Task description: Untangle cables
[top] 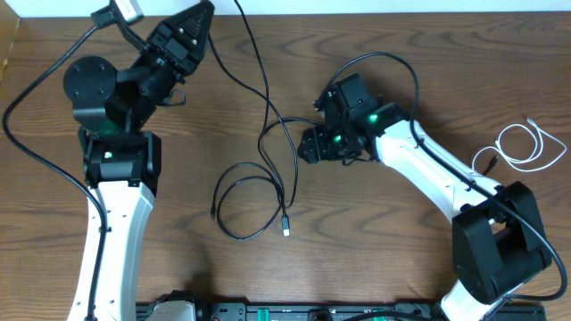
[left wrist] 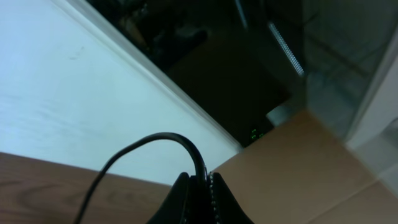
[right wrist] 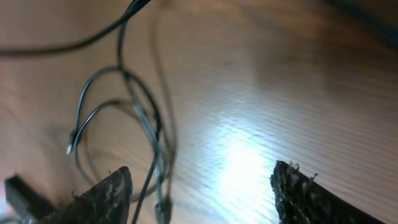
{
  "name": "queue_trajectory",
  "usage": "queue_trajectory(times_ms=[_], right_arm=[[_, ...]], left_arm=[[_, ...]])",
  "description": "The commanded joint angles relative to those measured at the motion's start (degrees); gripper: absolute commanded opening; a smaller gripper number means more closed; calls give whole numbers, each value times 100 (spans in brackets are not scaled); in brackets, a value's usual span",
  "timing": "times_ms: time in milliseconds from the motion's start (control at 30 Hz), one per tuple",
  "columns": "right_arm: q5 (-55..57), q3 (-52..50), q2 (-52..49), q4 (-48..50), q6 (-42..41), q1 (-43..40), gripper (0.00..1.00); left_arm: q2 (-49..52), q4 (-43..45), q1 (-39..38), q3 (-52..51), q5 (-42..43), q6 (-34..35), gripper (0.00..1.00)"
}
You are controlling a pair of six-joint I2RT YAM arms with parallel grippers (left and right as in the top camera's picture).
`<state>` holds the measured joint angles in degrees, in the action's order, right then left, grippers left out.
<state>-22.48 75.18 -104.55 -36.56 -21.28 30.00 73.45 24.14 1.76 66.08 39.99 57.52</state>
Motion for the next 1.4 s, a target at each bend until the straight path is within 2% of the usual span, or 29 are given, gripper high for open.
queue_trajectory(times_ms=[0,300,567,733,833,933,1067,1233,1367], right_arm=[[-251,-31,127,-2,496,238,73],[116,-31,-251,437,553,750,74],[157,-31,-1012,1425,553,1211,66],[1025,-31,-1134,1661,553,1456,66],[1580,-31,-1198,1827,551,1598,64],[2092,-31,-1274,2092,540,1738,54],[2601,-31,-1276,2177,-31,1808,50],[2710,-31,-1276,2269,-706,1799,49],[2992,-31,-1279,2291,-1344,1808,43]], left_arm=[[-50,127,9,59,-74,664,8],[-50,-780,-120,59,9,-286,7],[-59,-1305,-238,61,9,-946,7],[-118,-1513,-238,149,9,-1213,7],[-125,-2188,-238,496,-22,-1720,7],[-125,-3145,-238,981,-299,-2293,7],[-125,-3718,-238,1325,-372,-2660,7],[-125,-4336,-238,1735,-741,-3040,7],[-125,-4857,-238,2081,-1143,-3318,7]])
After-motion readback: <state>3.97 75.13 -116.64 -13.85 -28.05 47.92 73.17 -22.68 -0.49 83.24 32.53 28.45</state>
